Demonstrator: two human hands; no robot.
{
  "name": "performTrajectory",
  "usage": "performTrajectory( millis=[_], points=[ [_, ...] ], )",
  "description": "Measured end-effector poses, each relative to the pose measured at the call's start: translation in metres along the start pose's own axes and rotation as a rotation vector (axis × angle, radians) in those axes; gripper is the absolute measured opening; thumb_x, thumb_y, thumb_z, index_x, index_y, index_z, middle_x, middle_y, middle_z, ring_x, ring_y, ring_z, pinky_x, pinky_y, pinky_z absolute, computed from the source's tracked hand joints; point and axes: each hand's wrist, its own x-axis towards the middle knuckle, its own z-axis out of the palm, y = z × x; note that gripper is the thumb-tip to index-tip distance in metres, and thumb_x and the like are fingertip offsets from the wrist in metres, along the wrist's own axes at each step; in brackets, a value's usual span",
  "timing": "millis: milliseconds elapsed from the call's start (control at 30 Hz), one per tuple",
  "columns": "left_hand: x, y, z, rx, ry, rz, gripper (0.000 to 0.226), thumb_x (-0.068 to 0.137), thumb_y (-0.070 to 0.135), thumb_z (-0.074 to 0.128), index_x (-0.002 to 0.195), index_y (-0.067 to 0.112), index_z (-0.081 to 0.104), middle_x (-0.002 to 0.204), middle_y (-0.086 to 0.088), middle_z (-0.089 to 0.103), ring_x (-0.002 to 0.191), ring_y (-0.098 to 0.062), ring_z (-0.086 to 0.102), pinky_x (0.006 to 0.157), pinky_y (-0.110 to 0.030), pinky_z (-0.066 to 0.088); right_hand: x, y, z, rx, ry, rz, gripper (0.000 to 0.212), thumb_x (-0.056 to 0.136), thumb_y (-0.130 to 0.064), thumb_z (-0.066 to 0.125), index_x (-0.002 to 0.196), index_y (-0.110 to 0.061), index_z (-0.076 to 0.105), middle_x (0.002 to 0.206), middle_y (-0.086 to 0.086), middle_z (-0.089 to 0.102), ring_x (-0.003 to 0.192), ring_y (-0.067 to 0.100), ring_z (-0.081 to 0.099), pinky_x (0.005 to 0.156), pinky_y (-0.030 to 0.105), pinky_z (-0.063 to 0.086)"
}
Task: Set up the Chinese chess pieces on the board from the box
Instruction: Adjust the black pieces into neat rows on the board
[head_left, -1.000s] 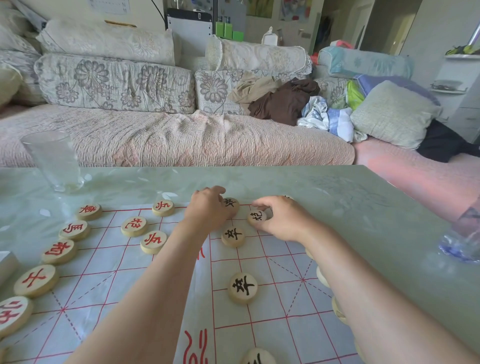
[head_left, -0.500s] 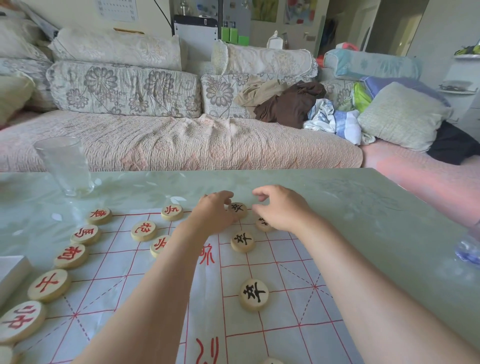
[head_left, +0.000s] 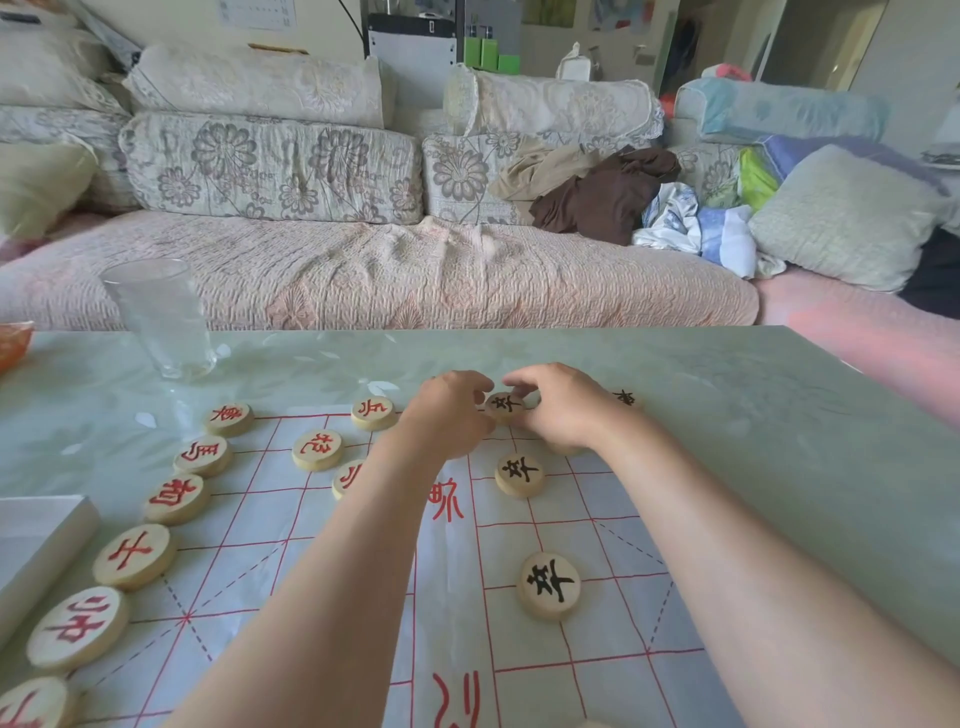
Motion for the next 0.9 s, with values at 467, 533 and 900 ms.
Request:
performTrajectory(
  millis=[467, 533, 900],
  points=[
    [-0.004, 0.006, 0.000, 0.042, 0.026, -0.027, 0.048, 0.086, 0.025, 0.068, 0.132, 0.021, 0.055, 0.125, 0.001, 0.060, 0.113, -0.021, 0.056, 0.093, -0.035, 0.049, -0.006, 0.002, -0.009, 0.080, 0.013, -0.026, 0.052, 0.090, -0.031, 0.066, 0.140, -0.036, 0.052, 0.129, -0.016, 0.060, 0.111, 0.013, 0.057, 0.097, 0.029, 0.044],
    [-0.005, 0.010, -0.002, 0.053, 0.046, -0.007, 0.049, 0.088, 0.027, 0.066, 0.134, 0.022, 0.052, 0.127, -0.001, 0.057, 0.117, -0.022, 0.050, 0.095, -0.036, 0.047, -0.008, 0.014, -0.025, 0.119, 0.067, -0.016, 0.049, 0.092, -0.021, 0.062, 0.139, -0.033, 0.054, 0.128, -0.014, 0.061, 0.111, 0.013, 0.058, 0.097, 0.028, 0.043],
    [0.024, 0.105, 0.031, 0.061, -0.089, 0.121, 0.030, 0.091, 0.018, 0.057, 0.120, 0.025, 0.063, 0.120, 0.007, 0.062, 0.111, -0.016, 0.058, 0.090, -0.024, 0.044, -0.024, 0.099, -0.081, -0.030, 0.044, 0.035, 0.066, 0.092, 0.008, 0.042, 0.126, -0.044, 0.064, 0.116, -0.008, 0.058, 0.107, 0.015, 0.057, 0.082, 0.022, 0.040]
  ],
)
